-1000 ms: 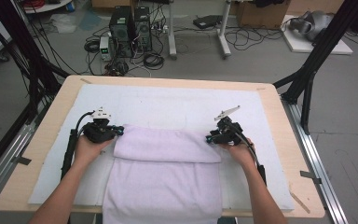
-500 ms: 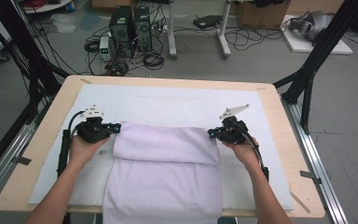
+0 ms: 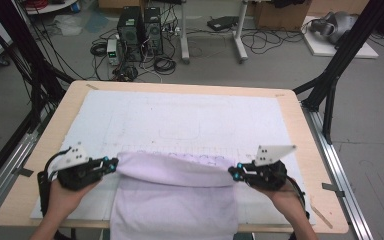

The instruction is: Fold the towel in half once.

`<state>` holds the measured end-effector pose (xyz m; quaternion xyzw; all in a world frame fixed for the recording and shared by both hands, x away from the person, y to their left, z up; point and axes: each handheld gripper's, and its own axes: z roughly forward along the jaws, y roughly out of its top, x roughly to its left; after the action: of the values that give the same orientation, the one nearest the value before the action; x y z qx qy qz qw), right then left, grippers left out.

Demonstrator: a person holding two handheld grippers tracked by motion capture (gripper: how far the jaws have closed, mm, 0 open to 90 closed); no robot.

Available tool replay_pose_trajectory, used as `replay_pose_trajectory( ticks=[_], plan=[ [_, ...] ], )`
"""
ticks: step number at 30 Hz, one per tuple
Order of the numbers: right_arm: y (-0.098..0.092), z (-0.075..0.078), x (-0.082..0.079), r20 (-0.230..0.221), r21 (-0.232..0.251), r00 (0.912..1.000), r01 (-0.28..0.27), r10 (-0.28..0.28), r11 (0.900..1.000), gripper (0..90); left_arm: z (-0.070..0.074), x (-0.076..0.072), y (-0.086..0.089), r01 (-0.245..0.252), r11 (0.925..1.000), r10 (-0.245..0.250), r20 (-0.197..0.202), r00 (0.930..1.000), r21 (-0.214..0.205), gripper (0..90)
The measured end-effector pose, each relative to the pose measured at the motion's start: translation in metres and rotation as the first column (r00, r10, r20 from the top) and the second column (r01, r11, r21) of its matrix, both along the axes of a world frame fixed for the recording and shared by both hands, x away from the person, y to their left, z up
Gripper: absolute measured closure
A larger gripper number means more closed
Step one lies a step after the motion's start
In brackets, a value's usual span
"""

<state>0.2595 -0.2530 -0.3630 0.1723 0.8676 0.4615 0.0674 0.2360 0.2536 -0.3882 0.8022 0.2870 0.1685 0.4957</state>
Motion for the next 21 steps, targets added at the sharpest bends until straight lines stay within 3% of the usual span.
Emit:
replay_pose_trajectory(
  ticks=[2,4,6,9,14,16,19,21],
  plan=[
    [-0.002,-0.003,-0.016,-0.019,-0.013,0.9988,-0.047,0.046,0.9988,82.8,-0.004,-0.015,0.002,0.036,0.9993,-0.036,-0.014,0.9992,-0.005,80.2],
    [-0.006,-0.004,-0.023,-0.025,0.003,0.997,-0.073,0.073,0.9973,77.8,-0.005,-0.019,0.003,0.059,0.9982,-0.06,-0.038,0.9975,-0.007,67.8],
    [-0.009,-0.004,-0.022,-0.029,0.014,0.9977,-0.061,0.062,0.998,74.9,-0.004,-0.017,0.003,0.056,0.9984,-0.057,-0.044,0.9974,-0.002,60.1],
    [-0.01,-0.007,-0.008,-0.031,0.0,0.9994,-0.013,0.013,0.9999,68.9,-0.002,-0.006,0.0,0.041,0.9991,-0.04,-0.04,0.9984,0.01,55.6],
    [-0.008,-0.018,0.029,-0.042,-0.038,0.9959,0.079,-0.081,0.9961,62.0,-0.006,0.03,-0.01,0.004,0.9997,-0.003,-0.042,0.9991,0.024,53.9],
    [-0.005,-0.023,0.045,-0.04,-0.066,0.9928,0.11,-0.113,0.9917,59.3,-0.01,0.046,-0.013,-0.032,0.9983,0.034,-0.035,0.9988,0.049,53.5],
    [-0.001,-0.034,0.065,-0.033,-0.129,0.9872,0.151,-0.156,0.9802,53.8,-0.019,0.069,-0.017,-0.083,0.9923,0.088,-0.052,0.9948,0.092,50.9],
    [0.001,-0.042,0.076,-0.058,-0.142,0.9804,0.178,-0.188,0.9737,50.4,-0.026,0.083,-0.018,-0.093,0.9914,0.101,-0.094,0.9904,0.093,48.2]
  ],
)
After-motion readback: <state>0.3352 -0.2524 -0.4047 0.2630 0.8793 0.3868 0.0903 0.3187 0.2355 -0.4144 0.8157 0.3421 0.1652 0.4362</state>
